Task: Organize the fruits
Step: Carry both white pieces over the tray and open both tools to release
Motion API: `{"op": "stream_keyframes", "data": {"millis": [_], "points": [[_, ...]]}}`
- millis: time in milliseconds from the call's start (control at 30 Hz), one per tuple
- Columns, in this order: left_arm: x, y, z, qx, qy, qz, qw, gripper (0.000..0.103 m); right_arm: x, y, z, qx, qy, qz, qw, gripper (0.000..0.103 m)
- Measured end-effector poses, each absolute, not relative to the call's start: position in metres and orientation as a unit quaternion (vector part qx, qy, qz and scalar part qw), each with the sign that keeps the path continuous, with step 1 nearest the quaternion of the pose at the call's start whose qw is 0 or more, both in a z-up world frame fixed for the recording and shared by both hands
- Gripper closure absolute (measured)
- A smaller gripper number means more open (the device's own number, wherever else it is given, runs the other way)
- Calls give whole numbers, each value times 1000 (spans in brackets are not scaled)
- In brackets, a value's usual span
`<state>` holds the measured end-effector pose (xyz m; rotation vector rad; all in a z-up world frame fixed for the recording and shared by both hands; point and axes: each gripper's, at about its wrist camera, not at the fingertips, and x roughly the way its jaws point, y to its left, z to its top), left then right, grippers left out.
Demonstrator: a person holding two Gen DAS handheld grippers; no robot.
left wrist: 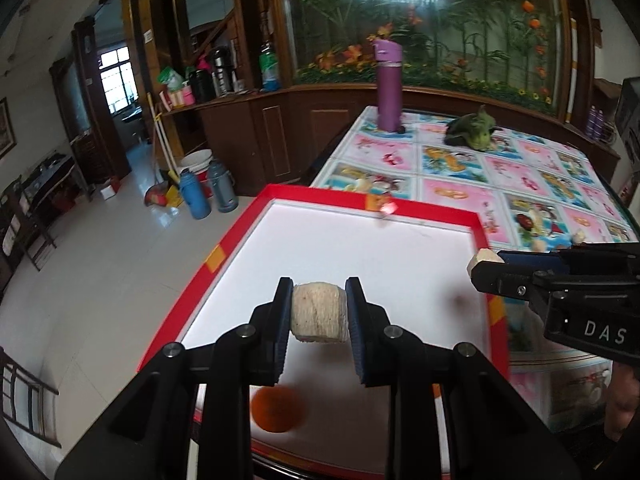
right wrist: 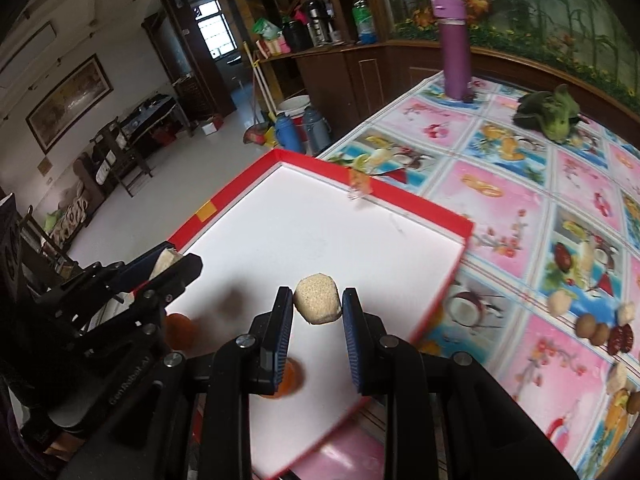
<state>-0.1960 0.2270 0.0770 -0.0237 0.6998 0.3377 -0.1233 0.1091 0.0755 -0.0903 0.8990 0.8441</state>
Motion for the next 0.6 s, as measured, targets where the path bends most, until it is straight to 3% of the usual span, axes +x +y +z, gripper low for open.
{"op": "stream_keyframes", "data": {"millis": [600], "points": [[-187,277,42,-42,385,208,898,75,-127,153,40,-89,462,387,793,78]]}}
